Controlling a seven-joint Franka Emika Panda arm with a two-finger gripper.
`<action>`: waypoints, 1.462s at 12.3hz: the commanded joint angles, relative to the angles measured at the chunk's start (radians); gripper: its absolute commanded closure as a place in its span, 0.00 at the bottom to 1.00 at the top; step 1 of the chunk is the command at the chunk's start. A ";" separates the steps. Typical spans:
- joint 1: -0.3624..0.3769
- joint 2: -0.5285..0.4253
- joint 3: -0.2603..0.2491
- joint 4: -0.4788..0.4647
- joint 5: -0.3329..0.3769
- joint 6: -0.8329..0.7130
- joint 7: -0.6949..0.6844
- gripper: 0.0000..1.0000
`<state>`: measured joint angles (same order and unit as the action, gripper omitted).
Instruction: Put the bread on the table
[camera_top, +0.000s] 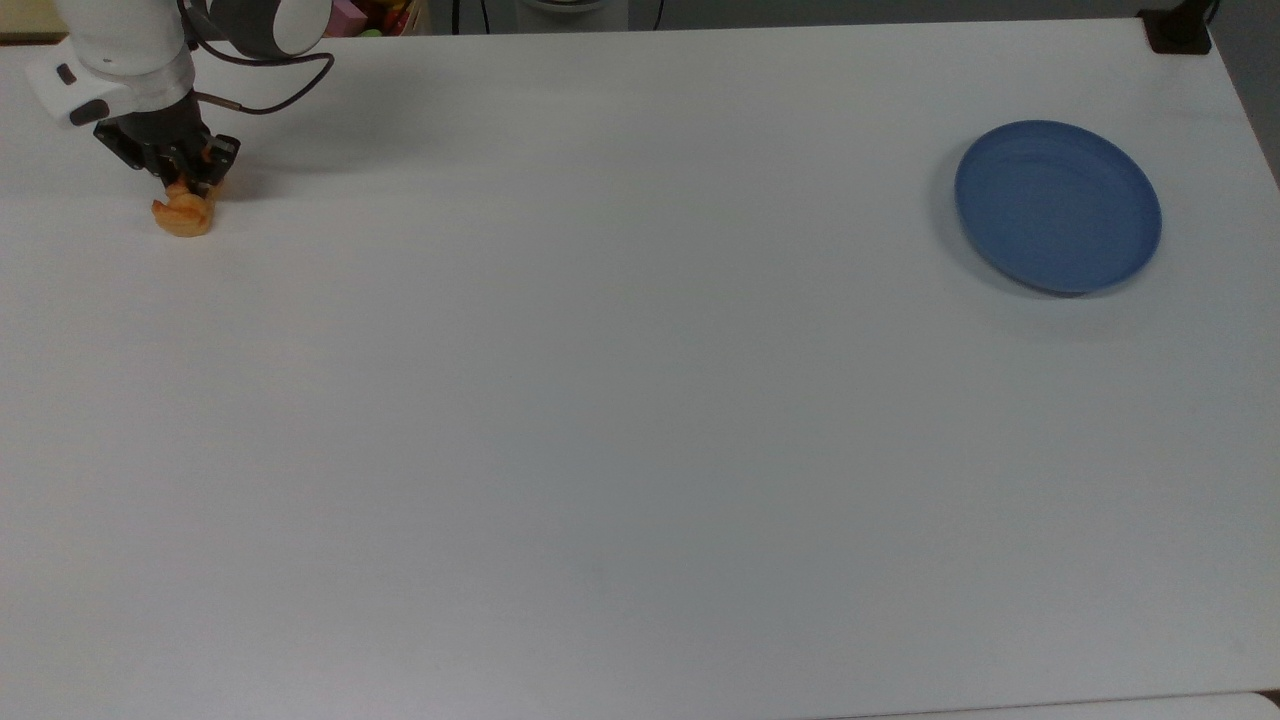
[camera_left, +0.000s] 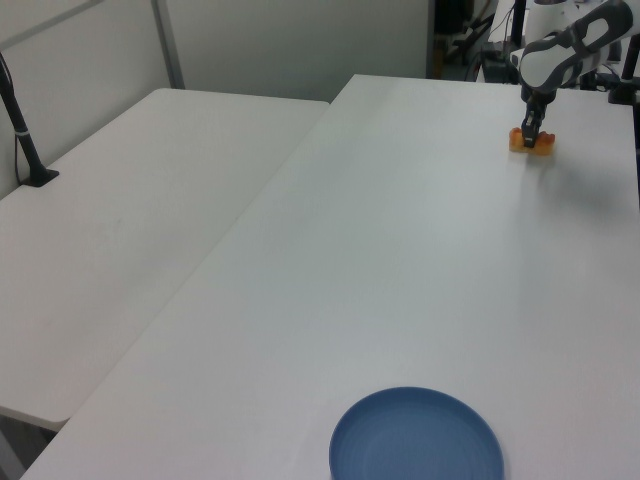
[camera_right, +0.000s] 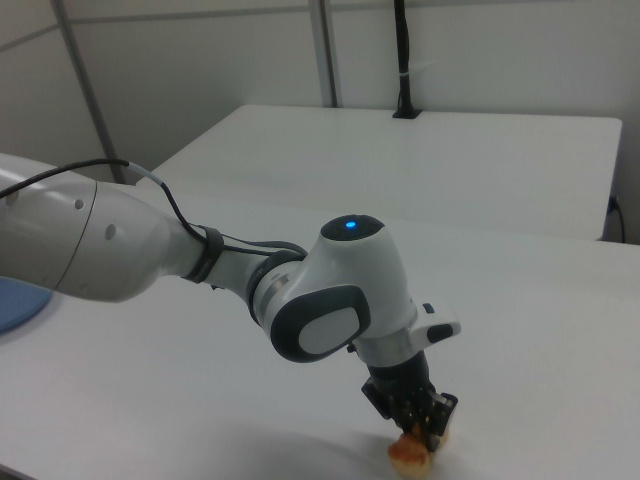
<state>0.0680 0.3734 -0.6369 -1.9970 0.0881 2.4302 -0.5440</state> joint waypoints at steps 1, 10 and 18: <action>-0.014 -0.002 0.006 -0.011 -0.001 0.015 -0.002 0.00; 0.007 -0.102 0.049 0.067 -0.002 -0.077 0.210 0.00; -0.007 -0.221 0.500 0.448 -0.080 -0.749 0.600 0.00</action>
<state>0.0813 0.1804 -0.2776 -1.5505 0.0783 1.7439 -0.0246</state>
